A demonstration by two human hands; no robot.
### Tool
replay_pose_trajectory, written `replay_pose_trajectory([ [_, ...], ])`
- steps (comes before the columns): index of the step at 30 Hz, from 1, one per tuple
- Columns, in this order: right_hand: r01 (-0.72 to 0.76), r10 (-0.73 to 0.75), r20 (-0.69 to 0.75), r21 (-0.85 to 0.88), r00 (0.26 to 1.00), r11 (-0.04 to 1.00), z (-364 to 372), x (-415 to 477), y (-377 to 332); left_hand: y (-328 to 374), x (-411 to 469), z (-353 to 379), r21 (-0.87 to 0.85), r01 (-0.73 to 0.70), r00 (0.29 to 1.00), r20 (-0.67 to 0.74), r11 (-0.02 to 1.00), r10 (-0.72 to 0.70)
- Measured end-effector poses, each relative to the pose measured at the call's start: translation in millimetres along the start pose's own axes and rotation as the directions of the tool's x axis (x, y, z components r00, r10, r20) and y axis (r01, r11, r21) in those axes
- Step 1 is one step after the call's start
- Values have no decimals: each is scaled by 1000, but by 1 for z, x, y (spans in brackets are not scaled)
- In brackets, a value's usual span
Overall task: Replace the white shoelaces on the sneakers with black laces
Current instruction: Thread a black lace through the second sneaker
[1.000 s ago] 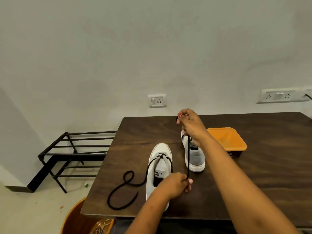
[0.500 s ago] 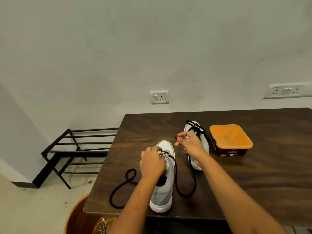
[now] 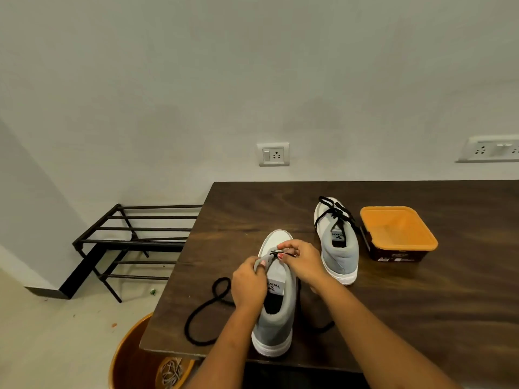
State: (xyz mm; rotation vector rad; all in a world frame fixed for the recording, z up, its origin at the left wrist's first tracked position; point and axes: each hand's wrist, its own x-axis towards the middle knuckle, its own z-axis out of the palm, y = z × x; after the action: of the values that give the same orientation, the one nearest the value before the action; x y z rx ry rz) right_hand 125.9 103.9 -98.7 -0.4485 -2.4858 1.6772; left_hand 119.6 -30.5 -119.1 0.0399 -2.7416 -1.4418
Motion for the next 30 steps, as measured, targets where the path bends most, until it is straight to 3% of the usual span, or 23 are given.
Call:
replay_pose_trajectory([
  [6,60,-65,-15,-211,998,976,17,3,-4,-7,8,4,-187,116,992,78,976,-103],
  [15,52,-81,-97,-270,992,961,35,-2,3,-12,13,7,-349,233,970,150,908,-191],
  [20,85,-113,-82,-288,990,954,33,-4,2,-12,11,7,-361,203,977,136,910,-164],
  [26,104,-113,9,-476,994,873,34,-3,-5,-11,8,7,-363,165,985,106,917,-136],
  [30,78,-94,-4,-529,996,845,41,-6,-7,-10,6,7,-333,98,995,62,938,-82],
])
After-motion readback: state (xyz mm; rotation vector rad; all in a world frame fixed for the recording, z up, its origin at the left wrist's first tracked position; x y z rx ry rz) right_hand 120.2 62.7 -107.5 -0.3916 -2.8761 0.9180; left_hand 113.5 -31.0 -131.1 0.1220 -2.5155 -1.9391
